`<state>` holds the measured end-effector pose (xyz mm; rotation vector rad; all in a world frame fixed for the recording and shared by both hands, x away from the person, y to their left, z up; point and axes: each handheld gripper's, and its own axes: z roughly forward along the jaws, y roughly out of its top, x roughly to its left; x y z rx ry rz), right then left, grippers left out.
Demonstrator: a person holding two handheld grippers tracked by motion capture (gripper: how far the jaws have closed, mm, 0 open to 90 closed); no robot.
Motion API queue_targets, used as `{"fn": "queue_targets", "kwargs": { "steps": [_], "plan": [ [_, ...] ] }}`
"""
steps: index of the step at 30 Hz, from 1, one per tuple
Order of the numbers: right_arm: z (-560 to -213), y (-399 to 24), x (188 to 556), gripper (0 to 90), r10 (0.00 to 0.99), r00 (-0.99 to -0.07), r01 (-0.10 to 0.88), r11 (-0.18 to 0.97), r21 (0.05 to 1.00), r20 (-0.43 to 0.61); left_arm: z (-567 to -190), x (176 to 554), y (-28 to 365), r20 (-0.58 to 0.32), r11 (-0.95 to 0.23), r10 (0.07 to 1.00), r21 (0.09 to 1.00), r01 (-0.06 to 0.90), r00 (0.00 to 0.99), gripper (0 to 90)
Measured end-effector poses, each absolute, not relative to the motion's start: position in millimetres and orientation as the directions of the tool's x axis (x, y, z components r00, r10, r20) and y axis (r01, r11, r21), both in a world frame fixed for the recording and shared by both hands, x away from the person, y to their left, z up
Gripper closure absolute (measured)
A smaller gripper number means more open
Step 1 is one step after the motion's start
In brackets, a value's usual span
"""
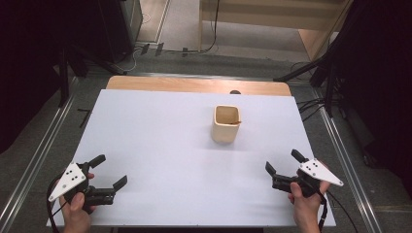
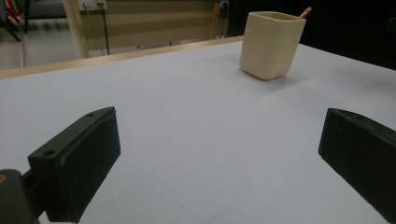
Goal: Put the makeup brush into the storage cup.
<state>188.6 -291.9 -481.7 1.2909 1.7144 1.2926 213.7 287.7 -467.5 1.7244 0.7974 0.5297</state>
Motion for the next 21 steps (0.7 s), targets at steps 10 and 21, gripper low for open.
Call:
{"fn": "queue_targets", "kwargs": {
  "steps": [10, 21],
  "plan": [
    [-487.5, -299.5, 173.8, 0.0, 0.945, -0.321, 0.345, 0.047, 0.938, 0.070, -467.9, 208.1, 292.2, -0.056, -0.155, 0.737, 0.956, 0.249, 0.674, 0.0],
    [-491.0, -308.8, 166.9, 0.0, 0.951, -0.299, 0.358, 0.036, 0.933, 0.078, -468.2, 209.6, 289.4, -0.048, -0.165, 0.735, 0.955, 0.246, 0.677, 0.0]
  ]
}}
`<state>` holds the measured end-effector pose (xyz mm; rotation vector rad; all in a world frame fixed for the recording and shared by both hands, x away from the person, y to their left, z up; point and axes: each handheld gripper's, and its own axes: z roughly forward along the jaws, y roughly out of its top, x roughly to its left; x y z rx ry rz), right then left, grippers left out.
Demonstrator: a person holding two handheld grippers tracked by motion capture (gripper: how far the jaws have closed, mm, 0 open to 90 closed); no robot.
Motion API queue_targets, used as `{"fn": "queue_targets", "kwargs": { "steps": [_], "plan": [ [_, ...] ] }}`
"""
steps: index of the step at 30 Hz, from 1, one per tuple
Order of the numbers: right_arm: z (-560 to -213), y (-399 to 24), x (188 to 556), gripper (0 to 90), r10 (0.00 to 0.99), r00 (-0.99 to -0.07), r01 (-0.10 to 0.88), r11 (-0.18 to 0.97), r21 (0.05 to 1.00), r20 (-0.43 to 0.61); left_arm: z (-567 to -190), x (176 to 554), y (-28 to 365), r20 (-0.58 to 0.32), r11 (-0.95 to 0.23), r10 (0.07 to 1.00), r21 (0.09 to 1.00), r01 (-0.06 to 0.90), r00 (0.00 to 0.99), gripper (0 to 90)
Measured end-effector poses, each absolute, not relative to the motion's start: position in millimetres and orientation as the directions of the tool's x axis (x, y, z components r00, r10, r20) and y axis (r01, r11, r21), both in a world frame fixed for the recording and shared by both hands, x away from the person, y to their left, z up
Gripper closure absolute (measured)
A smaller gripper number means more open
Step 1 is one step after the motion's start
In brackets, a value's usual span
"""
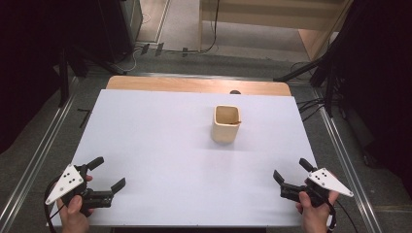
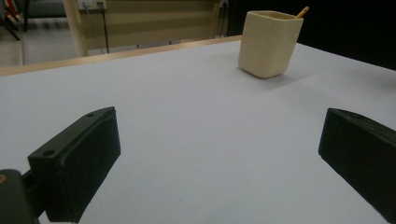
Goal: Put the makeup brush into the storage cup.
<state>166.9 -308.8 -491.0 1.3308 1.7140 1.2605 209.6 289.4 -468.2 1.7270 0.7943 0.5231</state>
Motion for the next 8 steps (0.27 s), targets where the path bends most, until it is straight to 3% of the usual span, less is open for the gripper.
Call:
{"fn": "queue_targets", "kwargs": {
  "steps": [8],
  "plan": [
    [-491.8, -309.0, 167.8, 0.0, 0.949, -0.307, 0.354, 0.050, 0.934, 0.066, -469.1, 211.8, 285.3, -0.039, -0.176, 0.732, 0.954, 0.244, 0.680, 0.0]
  ]
}}
